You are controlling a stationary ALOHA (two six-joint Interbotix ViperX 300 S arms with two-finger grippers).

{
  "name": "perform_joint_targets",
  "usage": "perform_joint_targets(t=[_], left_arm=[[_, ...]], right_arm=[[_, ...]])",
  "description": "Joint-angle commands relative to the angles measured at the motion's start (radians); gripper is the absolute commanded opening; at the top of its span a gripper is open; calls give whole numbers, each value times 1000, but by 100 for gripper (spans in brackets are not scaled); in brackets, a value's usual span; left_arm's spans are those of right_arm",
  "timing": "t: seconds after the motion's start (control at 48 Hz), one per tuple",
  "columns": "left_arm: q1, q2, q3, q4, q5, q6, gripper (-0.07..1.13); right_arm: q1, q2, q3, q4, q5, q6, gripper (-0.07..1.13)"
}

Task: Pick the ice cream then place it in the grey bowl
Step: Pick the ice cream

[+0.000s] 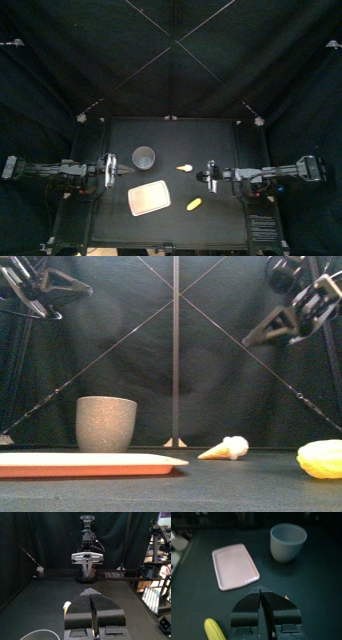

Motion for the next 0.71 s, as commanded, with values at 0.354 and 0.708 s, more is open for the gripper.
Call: perform_joint_targets(t=[0.354, 0.708], left_arm=[[2, 0, -11, 2, -6, 0, -4], [2, 0, -8, 2, -5, 0, -4]], right_arm=[[-133, 249, -109, -51, 81, -9, 105], [-232, 365, -137, -86, 84, -2, 103]])
